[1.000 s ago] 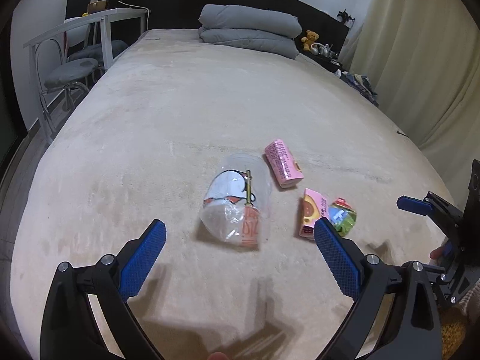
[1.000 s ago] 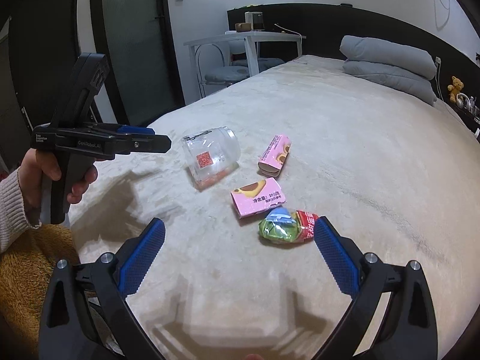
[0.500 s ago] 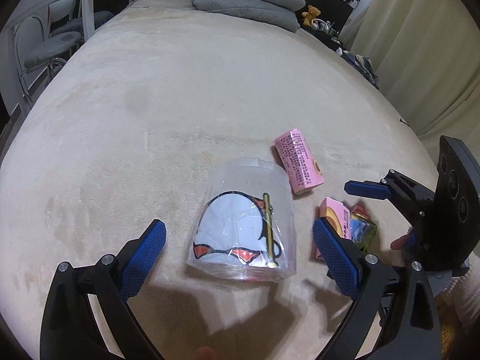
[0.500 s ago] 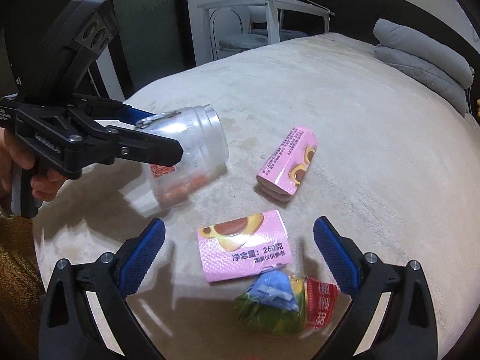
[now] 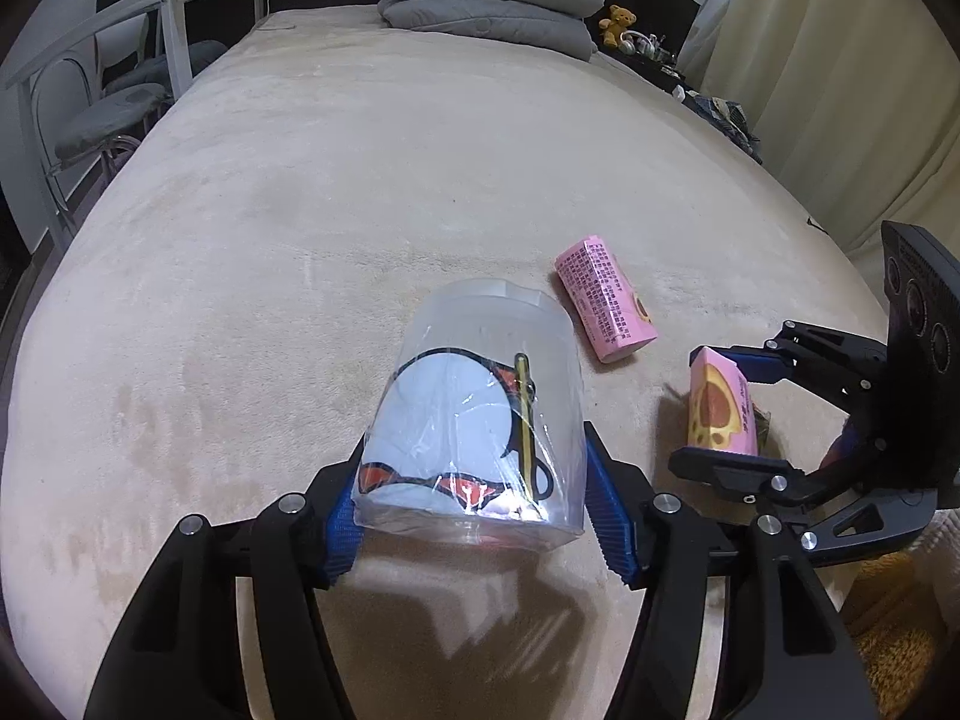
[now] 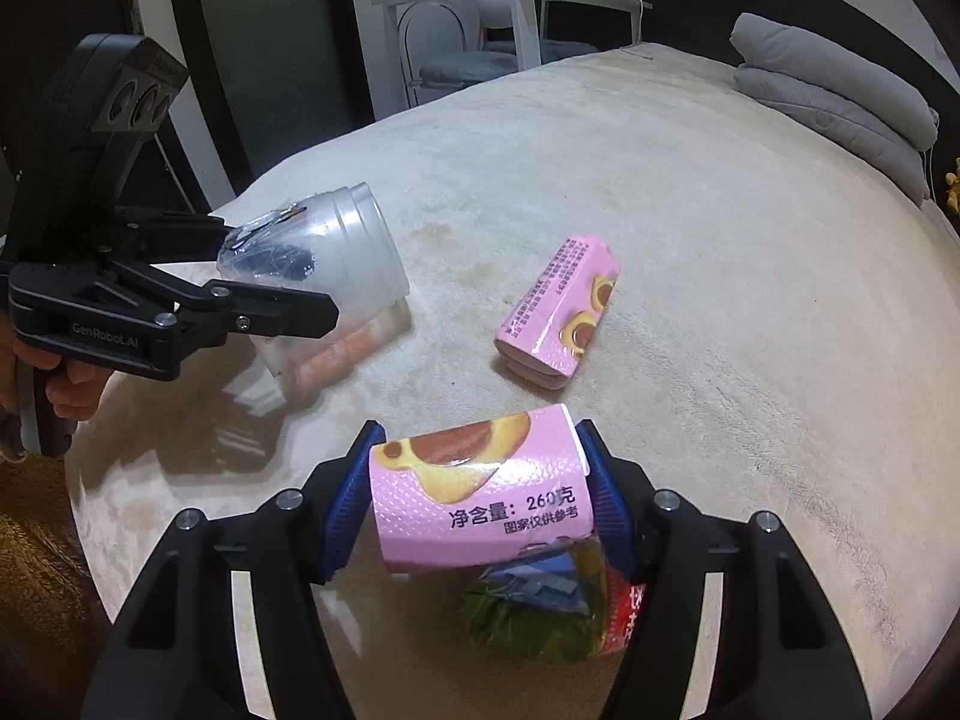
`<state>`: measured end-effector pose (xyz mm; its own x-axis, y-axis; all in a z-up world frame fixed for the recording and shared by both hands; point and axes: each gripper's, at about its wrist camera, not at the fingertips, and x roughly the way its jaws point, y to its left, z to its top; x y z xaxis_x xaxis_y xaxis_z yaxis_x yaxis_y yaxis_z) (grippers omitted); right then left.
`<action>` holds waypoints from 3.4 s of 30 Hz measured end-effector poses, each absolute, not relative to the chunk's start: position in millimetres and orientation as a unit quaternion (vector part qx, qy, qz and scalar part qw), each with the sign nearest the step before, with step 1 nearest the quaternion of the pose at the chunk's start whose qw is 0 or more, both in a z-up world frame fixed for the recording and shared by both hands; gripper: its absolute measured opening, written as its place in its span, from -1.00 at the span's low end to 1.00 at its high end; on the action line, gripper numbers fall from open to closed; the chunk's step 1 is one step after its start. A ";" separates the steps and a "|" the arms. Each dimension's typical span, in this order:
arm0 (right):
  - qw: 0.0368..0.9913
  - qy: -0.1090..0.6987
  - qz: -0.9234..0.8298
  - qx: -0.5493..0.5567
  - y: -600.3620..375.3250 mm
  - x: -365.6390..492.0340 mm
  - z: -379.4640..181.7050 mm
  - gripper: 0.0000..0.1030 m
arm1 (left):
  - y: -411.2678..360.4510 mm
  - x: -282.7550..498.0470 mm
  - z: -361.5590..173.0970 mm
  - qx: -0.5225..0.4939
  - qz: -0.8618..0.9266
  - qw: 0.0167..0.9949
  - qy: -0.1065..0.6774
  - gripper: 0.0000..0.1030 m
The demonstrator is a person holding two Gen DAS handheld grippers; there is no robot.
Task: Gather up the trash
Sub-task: 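Grasp the clear plastic cup with the left tool while the right tool grasps the pink wrapper, then lower the cup and pink wrapper below the bed edge and open both tools over the bin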
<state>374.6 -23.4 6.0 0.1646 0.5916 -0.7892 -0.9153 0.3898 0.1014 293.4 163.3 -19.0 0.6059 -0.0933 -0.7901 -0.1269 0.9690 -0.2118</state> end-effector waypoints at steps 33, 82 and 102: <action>0.811 0.388 0.438 0.030 -180.6 286.9 60.0 0.25 | 77.9 135.2 30.5 -0.178 0.003 0.930 0.322 0.19; 0.750 0.533 0.390 0.041 -250.4 132.3 -27.0 0.26 | -40.0 6.1 -73.3 -0.200 -0.046 0.869 0.450 0.19; 0.699 0.615 0.361 0.054 -241.3 144.5 -77.2 0.42 | -43.1 29.9 -127.6 -0.215 -0.040 0.789 0.574 0.19</action>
